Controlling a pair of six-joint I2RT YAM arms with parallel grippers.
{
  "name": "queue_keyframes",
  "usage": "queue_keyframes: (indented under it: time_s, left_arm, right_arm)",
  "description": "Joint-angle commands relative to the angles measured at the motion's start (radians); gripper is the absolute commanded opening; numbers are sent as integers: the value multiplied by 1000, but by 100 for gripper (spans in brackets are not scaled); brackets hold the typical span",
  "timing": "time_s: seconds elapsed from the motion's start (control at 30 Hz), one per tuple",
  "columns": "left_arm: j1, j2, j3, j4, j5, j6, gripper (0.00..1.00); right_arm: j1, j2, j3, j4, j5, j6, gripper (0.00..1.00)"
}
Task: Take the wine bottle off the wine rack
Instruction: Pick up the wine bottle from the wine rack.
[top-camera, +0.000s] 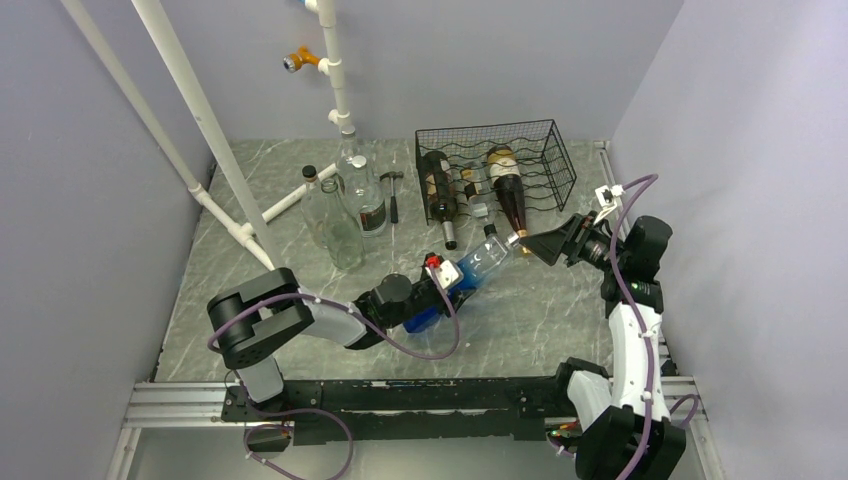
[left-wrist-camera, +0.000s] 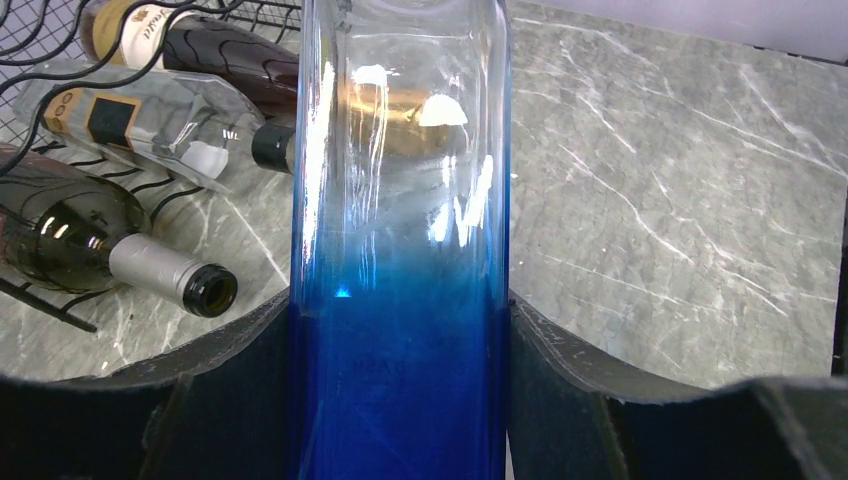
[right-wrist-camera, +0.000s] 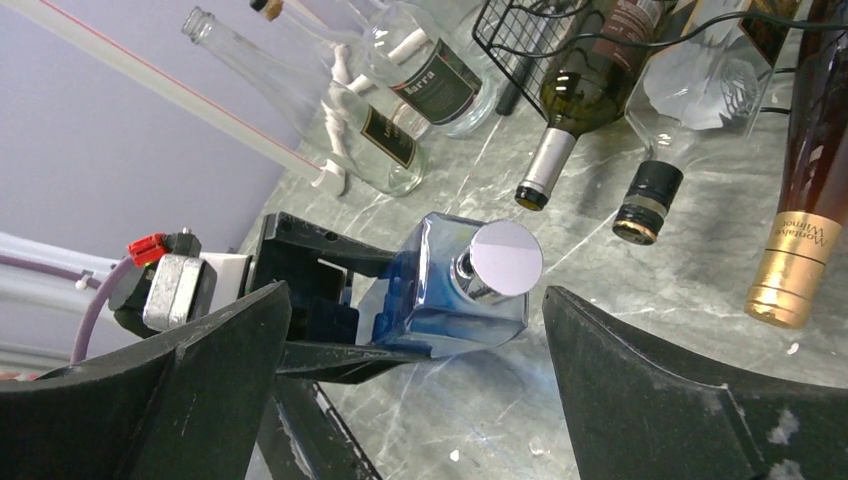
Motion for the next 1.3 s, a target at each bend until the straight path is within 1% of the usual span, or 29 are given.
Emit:
queue_keyframes:
  time_s: [0.0, 0.27, 0.37, 0.6, 0.73, 0.93, 1.27]
  left_arm:
    - [-14, -87, 24, 214, -49, -15, 0]
    - [-26, -93, 35, 222, -109, -1, 0]
    - [-28, -96, 43, 223, -130, 7, 0]
    - [-35, -89, 86, 205, -139, 31, 0]
    - [-35, -76, 108, 202, -138, 36, 0]
    - [-38, -71, 132, 195, -132, 37, 0]
    - [-55, -45, 184, 181, -108, 25, 0]
  right_arm:
    - [-5, -12, -13, 108, -61, 78, 100]
    - [-4, -3, -42, 113, -63, 113, 100]
    - [-3, 3, -48, 145, -70, 129, 100]
    - [15, 17, -53, 149, -67, 141, 100]
    - [43, 31, -56, 143, -53, 136, 100]
    - [67, 55, -57, 123, 24, 109, 100]
    - [188, 145, -1, 73, 81, 49, 100]
